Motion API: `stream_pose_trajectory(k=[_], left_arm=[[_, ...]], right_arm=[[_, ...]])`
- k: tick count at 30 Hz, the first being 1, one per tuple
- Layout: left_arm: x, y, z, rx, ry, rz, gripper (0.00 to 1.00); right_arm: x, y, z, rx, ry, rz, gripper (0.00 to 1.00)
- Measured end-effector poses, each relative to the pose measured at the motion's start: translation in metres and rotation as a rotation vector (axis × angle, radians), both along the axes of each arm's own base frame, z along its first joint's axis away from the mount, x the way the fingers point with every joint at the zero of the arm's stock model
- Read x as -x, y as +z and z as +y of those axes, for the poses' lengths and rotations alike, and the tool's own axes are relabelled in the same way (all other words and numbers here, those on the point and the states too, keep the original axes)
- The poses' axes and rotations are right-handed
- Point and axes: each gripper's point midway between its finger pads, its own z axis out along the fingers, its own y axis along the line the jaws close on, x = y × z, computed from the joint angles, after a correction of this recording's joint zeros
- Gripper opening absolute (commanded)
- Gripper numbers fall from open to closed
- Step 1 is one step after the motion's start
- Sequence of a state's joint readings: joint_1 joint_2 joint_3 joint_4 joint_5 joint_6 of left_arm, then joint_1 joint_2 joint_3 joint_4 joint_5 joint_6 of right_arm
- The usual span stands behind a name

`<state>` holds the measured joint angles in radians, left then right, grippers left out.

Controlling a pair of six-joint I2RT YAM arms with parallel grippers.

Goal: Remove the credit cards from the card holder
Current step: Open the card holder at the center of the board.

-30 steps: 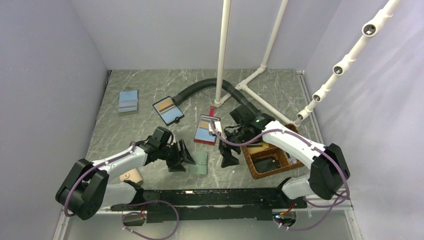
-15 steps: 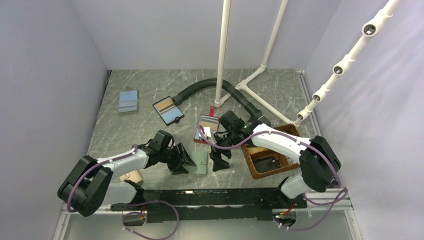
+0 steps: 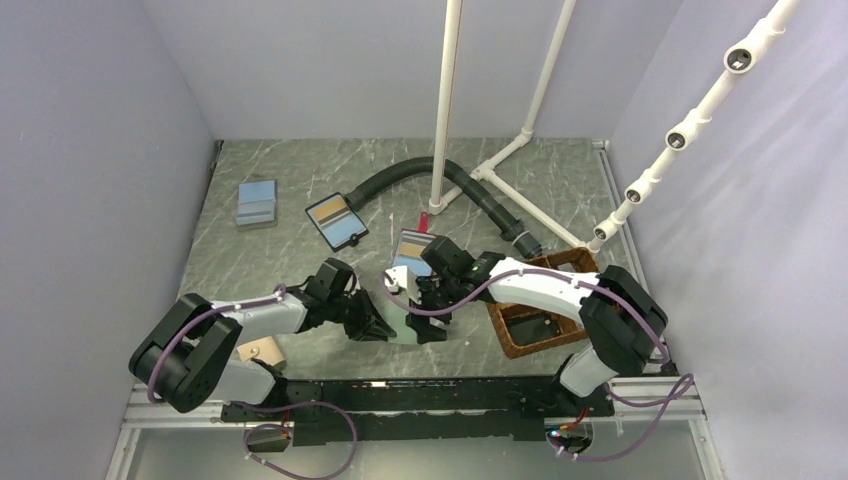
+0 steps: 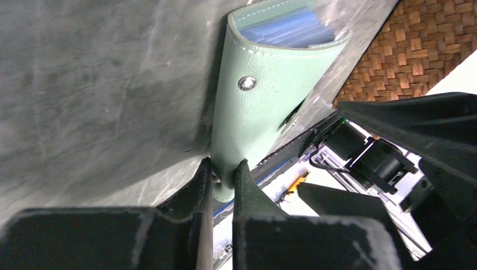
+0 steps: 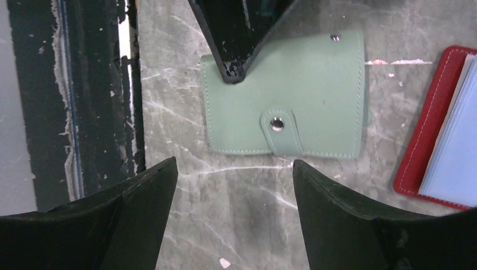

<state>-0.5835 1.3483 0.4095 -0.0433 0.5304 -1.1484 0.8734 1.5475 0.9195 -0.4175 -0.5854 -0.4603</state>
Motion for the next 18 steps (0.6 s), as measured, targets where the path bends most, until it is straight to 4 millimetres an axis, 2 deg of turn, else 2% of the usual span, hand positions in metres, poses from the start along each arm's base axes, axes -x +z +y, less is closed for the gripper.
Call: stream_pose_trajectory(k=[2,10,18], left_arm=[[-0.003,0.003,-0.003,0.014,-0.004,-0.013,0.00],[-0.004,0.004,-0.005,0.022,-0.007,-0.026,0.00],[-0.003,0.003,-0.006,0.025,-0.013,-0.020,0.00]], right_arm=[[-0.001,-0.003,0.004,0.006,0.008,-0.027,0.77],[-0.011,-0.028,0.008,0.090,0.005,-0.094,0.65],[-0.016,-0.028,0.011,0.126,0.003,-0.137,0.62]])
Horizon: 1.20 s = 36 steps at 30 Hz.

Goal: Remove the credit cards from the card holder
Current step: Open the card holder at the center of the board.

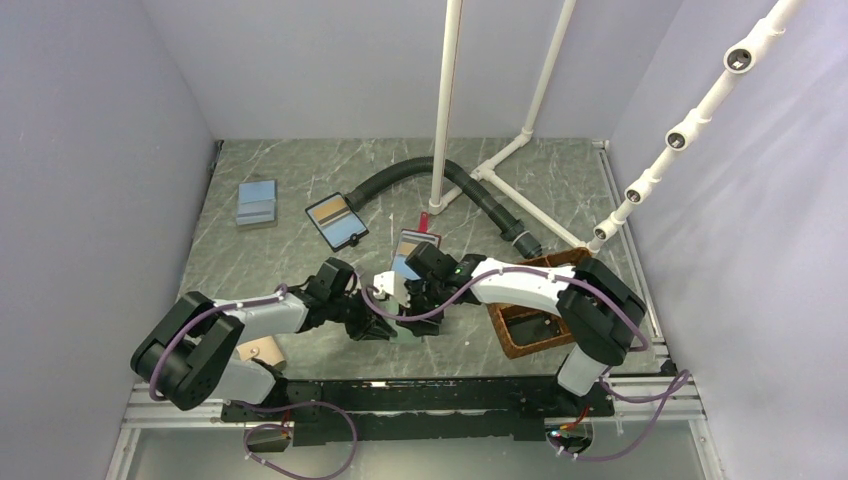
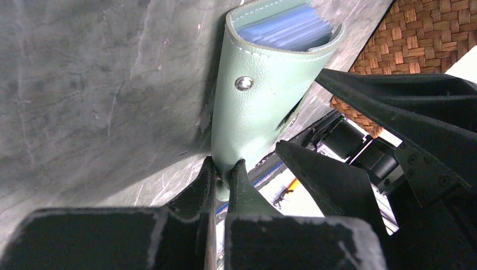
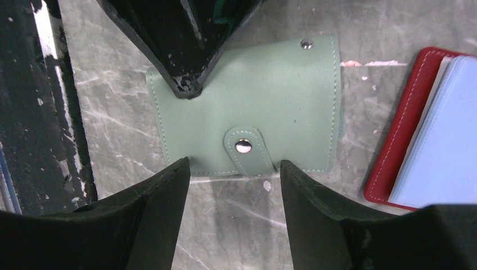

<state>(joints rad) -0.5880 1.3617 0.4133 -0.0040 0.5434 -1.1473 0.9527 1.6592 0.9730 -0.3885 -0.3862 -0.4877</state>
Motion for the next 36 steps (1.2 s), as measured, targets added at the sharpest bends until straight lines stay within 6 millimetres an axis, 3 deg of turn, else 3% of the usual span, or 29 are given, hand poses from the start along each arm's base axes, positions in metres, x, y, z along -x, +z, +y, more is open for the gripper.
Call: stream_pose_trajectory(k=[7,15,21,29,36], left_arm=[[-0.001,-0.001,-0.001,0.003,-0.002,-0.002,0.00],[-0.001,-0.001,-0.001,0.005,-0.002,-0.005,0.00],[-0.001,-0.001,-0.001,0.004,-0.002,-0.005,0.00],[-0.001,0.000,0.000,-0.001,0.006,-0.017,0.00],[0.000,-0.001,0.002,-0.009,0.022,-0.011,0.00]], right_arm=[[-0.008,0.016,0.017,-0.046,0.010,-0.019,0.58],[-0.010,0.004,0.021,-0.023,0.017,-0.014,0.52],[-0.012,0.002,0.023,-0.022,0.026,-0.047,0.26],[-0.001,0.004,0.017,-0.047,0.065,-0.065,0.02],[0.011,0.013,-0.004,-0.062,0.084,0.001,0.00]])
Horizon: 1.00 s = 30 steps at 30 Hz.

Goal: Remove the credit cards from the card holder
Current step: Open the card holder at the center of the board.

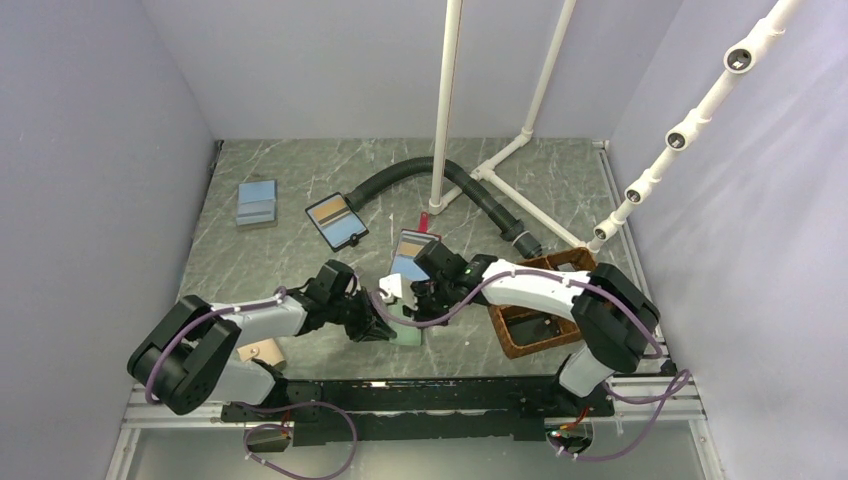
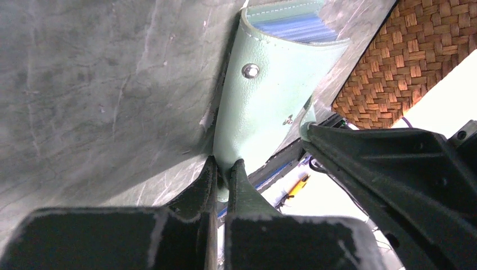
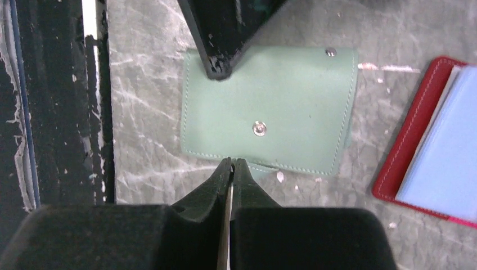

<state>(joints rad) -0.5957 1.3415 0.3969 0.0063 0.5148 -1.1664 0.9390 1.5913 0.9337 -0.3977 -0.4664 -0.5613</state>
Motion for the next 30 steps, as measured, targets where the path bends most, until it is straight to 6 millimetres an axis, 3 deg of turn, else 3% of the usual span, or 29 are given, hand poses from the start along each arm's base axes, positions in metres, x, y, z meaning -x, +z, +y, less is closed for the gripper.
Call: stream_pose_trajectory(k=[8,10,14,16,19,24,30], left_arm=[[-0.002,0.001,0.004,-0.012,0.024,-0.022,0.00],[-0.003,0.001,0.004,-0.013,0.026,-0.027,0.15],[-0.006,0.001,0.008,-0.051,0.019,-0.037,0.49],[-0.011,0.004,0.011,-0.088,0.025,-0.049,0.57],[-0.023,0.017,0.014,-0.119,0.032,-0.084,0.61],[-0.033,0.039,0.025,-0.179,0.023,-0.153,0.75],[-0.030,0.077,0.039,-0.197,-0.010,-0.298,0.99]], right_arm=[[-0.026,0.003,-0.035,0.009,-0.102,0.068,0.00],[-0.026,0.000,-0.040,0.026,-0.107,0.077,0.01],[-0.013,-0.018,-0.050,0.101,-0.098,0.147,0.28],[-0.006,-0.027,-0.057,0.148,-0.105,0.188,0.39],[-0.001,-0.029,-0.062,0.171,-0.119,0.230,0.46],[-0.009,-0.014,-0.066,0.131,-0.185,0.364,0.49],[-0.030,0.038,-0.054,-0.039,-0.188,0.458,0.50]])
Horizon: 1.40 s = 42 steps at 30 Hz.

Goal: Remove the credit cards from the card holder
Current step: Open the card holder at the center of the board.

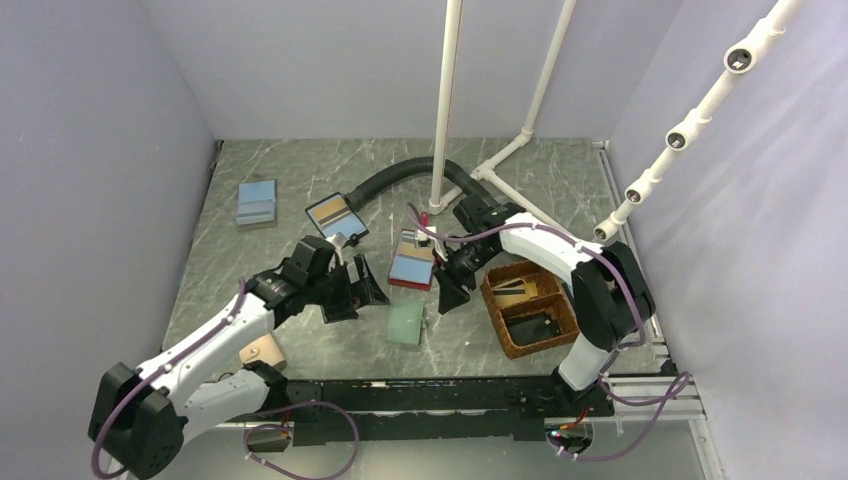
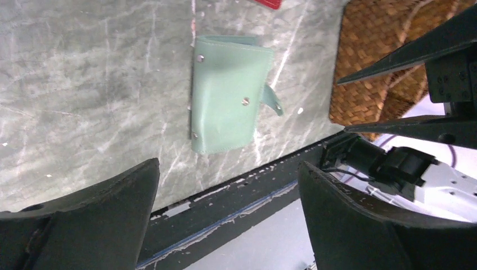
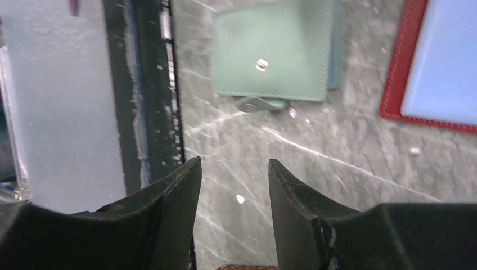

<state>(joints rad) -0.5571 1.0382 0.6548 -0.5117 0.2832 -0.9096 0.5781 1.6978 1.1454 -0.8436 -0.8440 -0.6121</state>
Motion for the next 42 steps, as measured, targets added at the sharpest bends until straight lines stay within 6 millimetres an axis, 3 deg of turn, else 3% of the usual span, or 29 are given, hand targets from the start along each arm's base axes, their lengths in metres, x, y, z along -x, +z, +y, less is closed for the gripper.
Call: stream_pose_trajectory(k=[3,9,12,20,28,42], left_arm=[[0.004,0.011,0.001,0.031,-0.009,-0.042,0.99],[0.022,0.004,0.007,0.063,-0.003,-0.024,0.97],[0.025,0.014,0.010,0.076,0.000,-0.047,0.92],[0.036,0.019,0.002,-0.029,-0.060,-0.036,0.91],[0.042,0.031,-0.022,-0.220,-0.159,-0.154,0.92],[0.053,-0.029,-0.082,-0.794,-0.316,-0.202,0.87]], right_arm=[[0.006,0.026,0.005,-0.068,0.047,-0.012,0.51],[0.008,0.080,0.006,-0.175,0.100,-0.122,0.54],[0.008,0.094,-0.003,-0.210,0.084,-0.149,0.56],[-0.010,0.083,-0.034,-0.208,-0.049,-0.111,0.65],[-0.019,0.073,-0.044,-0.233,-0.123,-0.088,0.69],[-0.038,0.068,-0.051,-0.248,-0.213,-0.085,0.69]])
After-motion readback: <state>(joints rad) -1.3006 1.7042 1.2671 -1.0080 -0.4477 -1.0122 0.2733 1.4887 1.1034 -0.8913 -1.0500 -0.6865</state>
